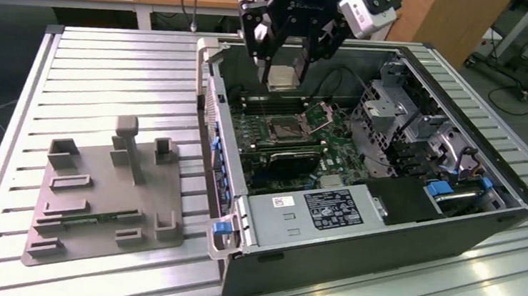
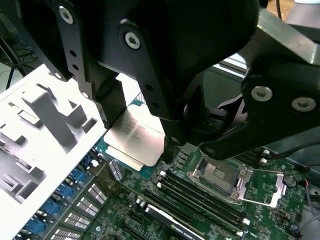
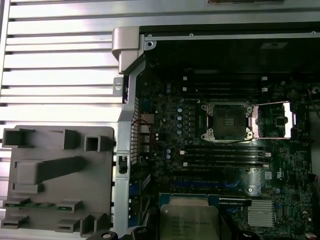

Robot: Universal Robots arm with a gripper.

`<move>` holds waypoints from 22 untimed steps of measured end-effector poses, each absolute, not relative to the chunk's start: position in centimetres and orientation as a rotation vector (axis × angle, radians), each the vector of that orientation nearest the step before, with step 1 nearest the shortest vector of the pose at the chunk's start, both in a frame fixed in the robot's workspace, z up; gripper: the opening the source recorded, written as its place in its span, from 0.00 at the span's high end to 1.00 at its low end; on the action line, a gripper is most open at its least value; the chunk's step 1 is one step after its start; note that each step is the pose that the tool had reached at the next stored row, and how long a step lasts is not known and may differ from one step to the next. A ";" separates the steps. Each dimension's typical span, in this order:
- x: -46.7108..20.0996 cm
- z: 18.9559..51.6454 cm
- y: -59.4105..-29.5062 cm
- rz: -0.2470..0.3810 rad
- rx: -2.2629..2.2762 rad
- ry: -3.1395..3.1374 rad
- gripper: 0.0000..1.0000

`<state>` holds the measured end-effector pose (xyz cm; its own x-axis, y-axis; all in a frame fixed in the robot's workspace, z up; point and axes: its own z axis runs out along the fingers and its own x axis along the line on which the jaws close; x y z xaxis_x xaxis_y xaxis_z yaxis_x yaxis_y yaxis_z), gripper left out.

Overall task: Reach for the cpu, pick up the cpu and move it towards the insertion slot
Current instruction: 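Pick up the cpu and move it towards the insertion slot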

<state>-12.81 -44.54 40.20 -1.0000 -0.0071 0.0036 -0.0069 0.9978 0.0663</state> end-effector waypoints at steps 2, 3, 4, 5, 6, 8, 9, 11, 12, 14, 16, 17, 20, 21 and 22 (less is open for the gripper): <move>-12.6 40.2 -44.5 -0.104 0.011 -3.136 0.46; -12.5 40.2 -44.5 -0.104 0.011 -3.136 0.46; -12.4 40.2 -44.5 -0.104 0.011 -3.136 0.46; -12.3 40.2 -44.5 -0.104 0.011 -3.136 0.46; -12.2 40.2 -44.5 -0.104 0.011 -3.136 0.46; -12.0 40.2 -44.5 -0.104 0.011 -3.136 0.46; -11.9 40.2 -44.5 -0.104 0.011 -3.136 0.46; -11.8 40.2 -44.5 -0.104 0.011 -3.136 0.46; -11.7 40.2 -44.5 -0.104 0.011 -3.136 0.46; -11.6 40.2 -44.5 -0.104 0.011 -3.136 0.46; -11.5 40.2 -44.5 -0.104 0.011 -3.136 0.46; -11.4 40.2 -44.5 -0.104 0.011 -3.136 0.46; -11.3 40.2 -44.5 -0.104 0.011 -3.136 0.46; -11.2 40.2 -44.5 -0.104 0.011 -3.136 0.46; -11.2 40.2 -44.5 -0.104 0.011 -3.136 0.46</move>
<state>-11.16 -44.53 40.20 -1.0000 -0.0072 0.0036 -0.0069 0.9978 0.0663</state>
